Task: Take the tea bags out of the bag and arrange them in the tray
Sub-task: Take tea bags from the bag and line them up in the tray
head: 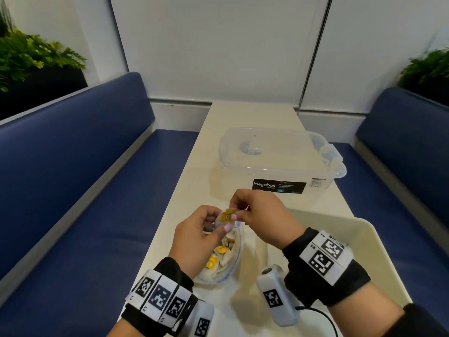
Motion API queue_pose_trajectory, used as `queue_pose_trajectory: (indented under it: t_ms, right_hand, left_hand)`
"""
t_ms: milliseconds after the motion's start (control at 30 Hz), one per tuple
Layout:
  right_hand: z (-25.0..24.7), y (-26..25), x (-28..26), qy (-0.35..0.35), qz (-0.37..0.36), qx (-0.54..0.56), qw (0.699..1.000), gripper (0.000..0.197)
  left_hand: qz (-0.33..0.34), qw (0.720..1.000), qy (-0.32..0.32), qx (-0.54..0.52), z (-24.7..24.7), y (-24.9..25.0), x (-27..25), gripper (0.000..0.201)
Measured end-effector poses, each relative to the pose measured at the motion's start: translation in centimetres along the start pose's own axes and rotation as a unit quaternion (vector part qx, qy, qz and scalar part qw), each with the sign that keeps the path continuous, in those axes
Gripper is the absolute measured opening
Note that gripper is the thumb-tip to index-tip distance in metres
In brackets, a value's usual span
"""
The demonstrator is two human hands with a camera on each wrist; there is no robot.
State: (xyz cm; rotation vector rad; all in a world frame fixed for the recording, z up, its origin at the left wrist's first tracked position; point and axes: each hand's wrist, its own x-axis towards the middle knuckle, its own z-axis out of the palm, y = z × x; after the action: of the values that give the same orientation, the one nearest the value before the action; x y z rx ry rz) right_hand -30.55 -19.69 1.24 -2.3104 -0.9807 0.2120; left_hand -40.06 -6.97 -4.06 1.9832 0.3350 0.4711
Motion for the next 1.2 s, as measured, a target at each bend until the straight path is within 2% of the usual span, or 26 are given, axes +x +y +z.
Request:
queue_pose_trajectory:
  t_ms: [100, 200, 400, 500, 600, 667, 767, 867, 1200]
  right_hand:
    - [-1.2, 1.3, -0.6, 0.011, 0.004, 0.016, 1.000, 0.022]
    - [-2.6, 2.0, -1.3, 0.025, -0.005, 0.021, 0.999, 0.012]
    - [-5.9, 4.3, -1.9, 0.001, -0.015, -0.021, 1.000, 0.004]
    - [-7.1, 6.2, -2.0, -0.004, -0.003, -0.032, 0.999, 0.006]
    - [-7.9, 8.4, -1.7, -0.019, 0.013, -0.084, 0.996, 0.004]
    - [-8.1, 9.5, -1.4, -0.038, 0.016, -0.135, 0.990, 0.002]
    - [-7.7, 10.8, -0.9, -0.084, 0.013, -0.216, 0.973, 0.009]
    - [-7.0, 11.6, -0.4, -0.113, 0.001, -0.271, 0.956, 0.012]
    - [-2.4, 12.9, 1.6, -0.166, -0.042, -0.417, 0.892, 0.019]
  left_hand:
    - [-0.006, 1.000, -0.007, -0.024, 1.5, 0.9, 0.2, 0.015]
    - [-0.024, 0.998, -0.014, -0.055, 3.0, 1.7, 0.4, 0.008]
    - [-0.030, 0.996, -0.043, -0.070, 6.8, 2.9, 0.7, 0.016]
    - [-0.032, 0.996, -0.073, 0.039, 8.5, 2.4, 0.5, 0.035]
    - [-0.033, 0.961, -0.135, 0.241, 9.9, 2.0, -0.5, 0.049]
    - [-0.046, 0.933, -0.158, 0.319, 10.6, 2.0, -1.1, 0.050]
    - [-0.056, 0.898, -0.187, 0.394, 11.5, 2.1, -1.9, 0.038]
    - [-0.062, 0.884, -0.204, 0.415, 11.8, 2.0, -2.4, 0.029]
    - [-0.091, 0.902, -0.186, 0.378, 11.5, 1.5, -4.4, 0.036]
